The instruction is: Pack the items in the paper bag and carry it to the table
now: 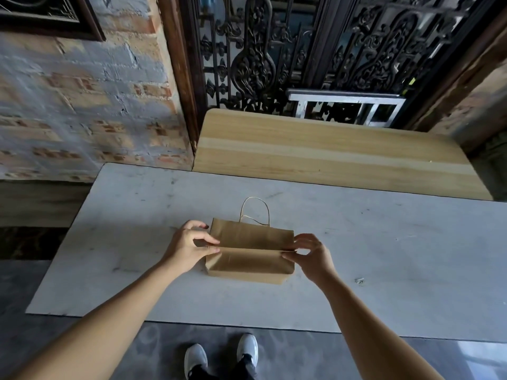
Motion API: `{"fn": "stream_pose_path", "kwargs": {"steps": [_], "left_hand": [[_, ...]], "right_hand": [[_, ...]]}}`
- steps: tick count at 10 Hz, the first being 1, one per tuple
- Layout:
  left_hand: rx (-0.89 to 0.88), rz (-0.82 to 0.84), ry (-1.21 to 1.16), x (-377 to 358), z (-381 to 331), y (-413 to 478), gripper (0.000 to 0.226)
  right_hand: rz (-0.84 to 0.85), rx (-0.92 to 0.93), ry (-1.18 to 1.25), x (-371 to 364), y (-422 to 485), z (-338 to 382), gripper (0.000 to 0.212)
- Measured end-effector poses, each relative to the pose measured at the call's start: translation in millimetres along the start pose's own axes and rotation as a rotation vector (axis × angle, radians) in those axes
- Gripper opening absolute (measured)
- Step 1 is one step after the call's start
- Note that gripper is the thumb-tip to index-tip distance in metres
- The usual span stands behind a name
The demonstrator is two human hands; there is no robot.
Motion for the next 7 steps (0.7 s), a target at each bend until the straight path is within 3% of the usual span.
{"fn": "stream_pose_path", "kwargs": {"steps": [3,5,6,7], "left_hand": [[-0.035,-0.012,0.129,16.8,-22.1,-3.7,0.019],[-0.231,0.01,0.509,21.5,-56.4,-7.7,0.005],[-0.309,0.051,0.614,22.9,-81.2,-3.9,0.008],[-0.221,0.139,0.672,26.5,-106.3,4.1,0.015]], "right_hand": [[-0.049,0.064,-0.187,6.2,-5.8,16.2,0.011],[-0.012,0.207,-0.405,13.0,-11.8,43.8,0.01],[0.023,0.165,-0.474,15.1,-12.3,67.0,0.011],[0.086,0.111,-0.495,20.9,-10.1,90.4,0.016]]}}
Point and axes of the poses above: each hand's wrist, its own y-axis towards the middle knuckle, its own x-axis out of the back of the hand, z = x × y, the point moved 2 cm from there along y, towards the middle knuckle, and after that the axes turned 1 degree about -y, right-handed, at the moved point
